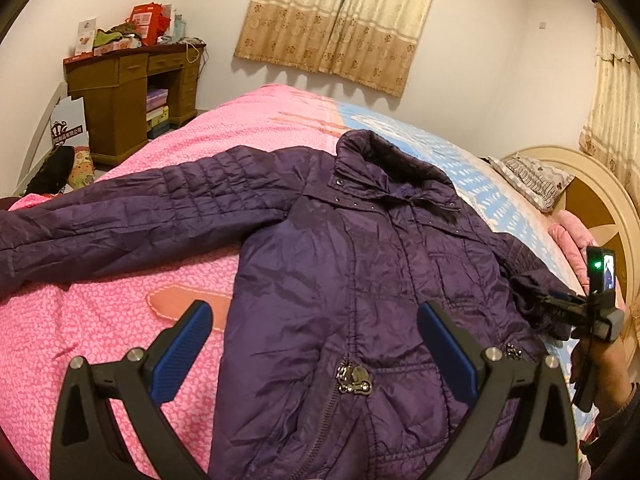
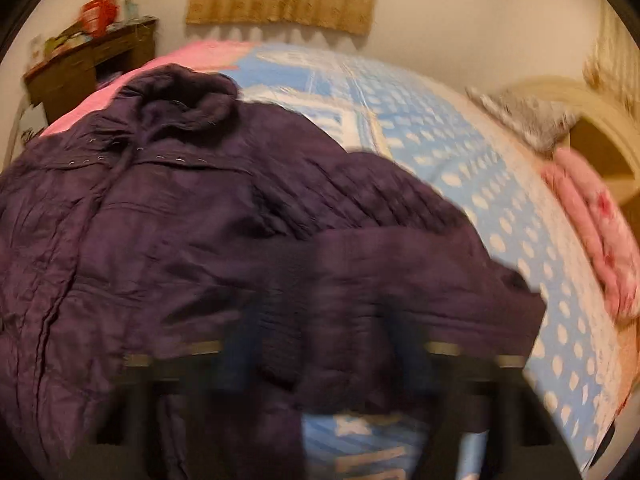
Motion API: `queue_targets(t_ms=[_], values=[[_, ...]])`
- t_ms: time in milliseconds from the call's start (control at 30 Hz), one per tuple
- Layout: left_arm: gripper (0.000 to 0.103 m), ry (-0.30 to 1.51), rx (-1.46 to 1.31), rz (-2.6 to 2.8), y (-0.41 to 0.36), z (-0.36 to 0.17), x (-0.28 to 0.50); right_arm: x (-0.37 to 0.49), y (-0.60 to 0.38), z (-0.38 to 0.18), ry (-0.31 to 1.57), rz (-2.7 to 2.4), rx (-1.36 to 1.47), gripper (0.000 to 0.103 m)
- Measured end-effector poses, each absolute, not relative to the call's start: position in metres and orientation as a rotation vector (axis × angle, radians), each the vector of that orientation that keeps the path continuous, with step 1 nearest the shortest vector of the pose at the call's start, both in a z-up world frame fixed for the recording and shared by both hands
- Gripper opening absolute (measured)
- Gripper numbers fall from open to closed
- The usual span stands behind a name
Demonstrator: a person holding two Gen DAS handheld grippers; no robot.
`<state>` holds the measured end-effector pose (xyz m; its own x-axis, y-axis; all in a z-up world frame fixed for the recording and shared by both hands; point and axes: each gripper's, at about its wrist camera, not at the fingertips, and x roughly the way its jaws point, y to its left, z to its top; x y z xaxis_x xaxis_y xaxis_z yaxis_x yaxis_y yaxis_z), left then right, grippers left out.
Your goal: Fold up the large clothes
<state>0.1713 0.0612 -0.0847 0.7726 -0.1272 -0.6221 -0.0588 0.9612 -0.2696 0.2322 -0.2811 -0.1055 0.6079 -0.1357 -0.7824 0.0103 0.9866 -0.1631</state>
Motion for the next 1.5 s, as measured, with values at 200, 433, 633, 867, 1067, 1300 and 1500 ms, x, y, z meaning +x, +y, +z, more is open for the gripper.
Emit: queue_targets(t_ms=[200, 433, 633, 867, 1067, 1300, 1500], values=[[0.103, 0.681, -0.292, -0.055, 0.058, -0.086, 0.171, 0.191, -0.317, -0.027, 0.725, -0.093, -0.077, 0.030], [0.103, 0.672, -0.300, -0.068, 0.056, -0.081, 0.167, 0.160, -0.300, 0.103, 0.438, -0.009, -0.019, 0.000], [0.103, 0.653, -0.327, -0.050, 0.070, -0.077, 0.159, 0.169, -0.236, 0.124, 0.453, 0.059, -0.145, 0.001], [0.103, 0.659, -0.358, -0.040, 0.086, -0.084, 0.159, 0.169, -0.244, 0.031, 0.655, 0.009, -0.127, 0.094], [0.103, 0.682, -0.377, -0.049, 0.083, -0.091, 0.162, 0.151, -0.237, -0.043, 0.788, -0.013, -0.195, 0.094], [0.103, 0.686, -0.335, -0.050, 0.072, -0.088, 0.159, 0.146, -0.230, -0.093, 0.848, 0.029, -0.242, 0.077], [0.103, 0.694, -0.335, -0.055, 0.069, -0.088, 0.160, 0.153, -0.249, -0.114, 0.832, -0.081, -0.335, 0.073]])
